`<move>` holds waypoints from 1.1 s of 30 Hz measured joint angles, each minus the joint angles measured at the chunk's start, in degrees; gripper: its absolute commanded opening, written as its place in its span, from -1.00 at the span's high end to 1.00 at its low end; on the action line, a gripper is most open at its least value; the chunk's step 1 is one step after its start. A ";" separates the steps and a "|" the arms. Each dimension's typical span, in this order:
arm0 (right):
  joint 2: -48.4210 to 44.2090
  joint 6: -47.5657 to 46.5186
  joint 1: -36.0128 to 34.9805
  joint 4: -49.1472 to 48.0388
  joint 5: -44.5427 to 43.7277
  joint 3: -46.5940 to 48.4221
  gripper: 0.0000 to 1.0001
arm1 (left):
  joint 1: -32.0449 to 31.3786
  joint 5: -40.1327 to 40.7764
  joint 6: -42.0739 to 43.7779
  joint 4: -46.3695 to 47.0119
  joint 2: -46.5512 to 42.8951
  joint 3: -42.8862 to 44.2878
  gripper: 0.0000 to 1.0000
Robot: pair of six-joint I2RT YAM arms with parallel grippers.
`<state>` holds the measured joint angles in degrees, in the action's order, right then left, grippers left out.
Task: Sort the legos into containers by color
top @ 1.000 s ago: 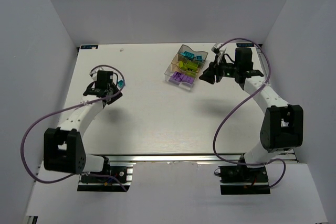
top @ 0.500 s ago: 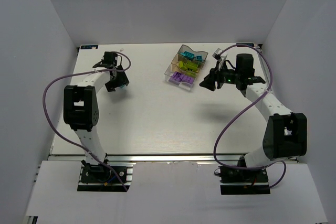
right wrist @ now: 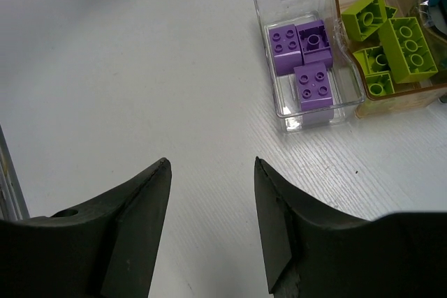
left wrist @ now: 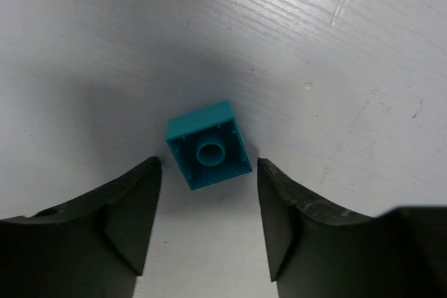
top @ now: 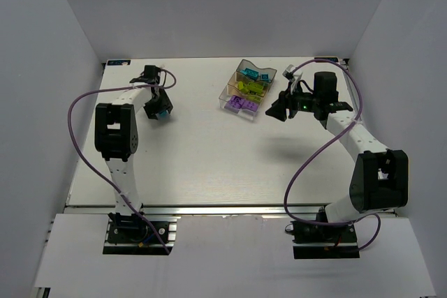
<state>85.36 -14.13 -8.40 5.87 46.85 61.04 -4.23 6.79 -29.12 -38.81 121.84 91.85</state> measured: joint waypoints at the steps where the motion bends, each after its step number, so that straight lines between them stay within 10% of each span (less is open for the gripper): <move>1: 0.09 0.00 -0.02 -0.02 0.00 0.00 -0.13 | 0.00 0.13 -0.17 -0.22 0.02 0.02 -0.26; 11: 0.68 0.20 -0.02 0.00 -0.02 0.02 -0.13 | 0.00 1.38 -0.94 -0.17 0.74 1.95 -0.01; 20: 0.68 0.24 -0.02 0.13 -0.04 0.04 -0.06 | 0.00 -1.01 -0.96 2.80 0.22 0.57 0.81; 33: 12.63 17.79 -9.22 8.94 1.70 16.61 -0.16 | -9.84 -32.57 -2.67 36.28 -30.73 -37.99 0.84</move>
<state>98.00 3.66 -17.63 14.81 48.56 77.65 -14.06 -25.78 -31.79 -2.52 91.11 53.87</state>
